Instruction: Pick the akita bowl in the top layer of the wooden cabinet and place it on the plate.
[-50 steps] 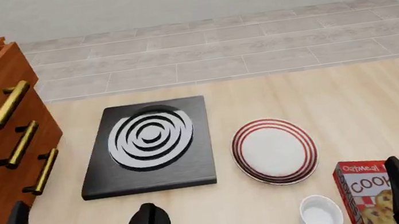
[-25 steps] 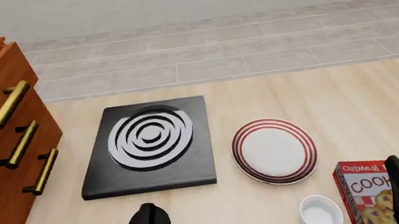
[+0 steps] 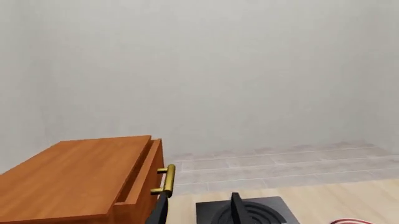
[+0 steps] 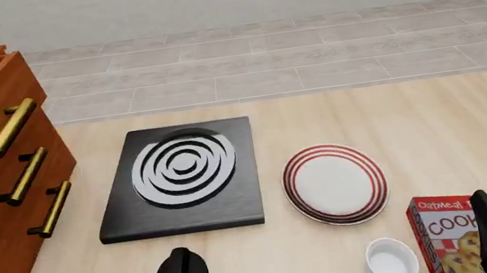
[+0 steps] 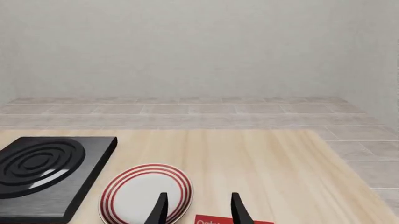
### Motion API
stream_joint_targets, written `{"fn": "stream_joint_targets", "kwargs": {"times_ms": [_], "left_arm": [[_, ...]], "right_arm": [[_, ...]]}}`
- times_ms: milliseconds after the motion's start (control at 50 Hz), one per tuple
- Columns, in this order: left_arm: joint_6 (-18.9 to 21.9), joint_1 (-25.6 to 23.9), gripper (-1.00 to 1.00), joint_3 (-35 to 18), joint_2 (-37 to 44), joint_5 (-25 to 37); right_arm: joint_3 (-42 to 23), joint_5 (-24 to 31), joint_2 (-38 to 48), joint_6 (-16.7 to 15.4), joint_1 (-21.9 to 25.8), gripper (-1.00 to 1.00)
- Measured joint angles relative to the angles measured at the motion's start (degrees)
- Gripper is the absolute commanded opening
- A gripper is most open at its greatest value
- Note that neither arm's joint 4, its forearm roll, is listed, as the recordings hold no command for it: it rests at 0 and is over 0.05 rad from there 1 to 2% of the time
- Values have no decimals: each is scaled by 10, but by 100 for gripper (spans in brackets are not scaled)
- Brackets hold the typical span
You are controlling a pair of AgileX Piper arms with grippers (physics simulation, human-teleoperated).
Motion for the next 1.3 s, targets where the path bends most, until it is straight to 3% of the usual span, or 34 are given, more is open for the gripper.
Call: {"fn": "stream_joint_targets", "kwargs": {"times_ms": [240, 680, 960, 1300], "left_arm": [[-3, -8, 100, -52, 9, 43], [-4, -17, 100, -136, 98, 69], [19, -26, 100, -215, 165, 115], [59, -2, 100, -290, 246, 177]], "right_arm": [[0, 1, -1, 0, 0, 100], [0, -1, 0, 2, -1, 100], [0, -2, -1, 5, -1, 100], [0, -2, -1, 8, 0, 100]]}}
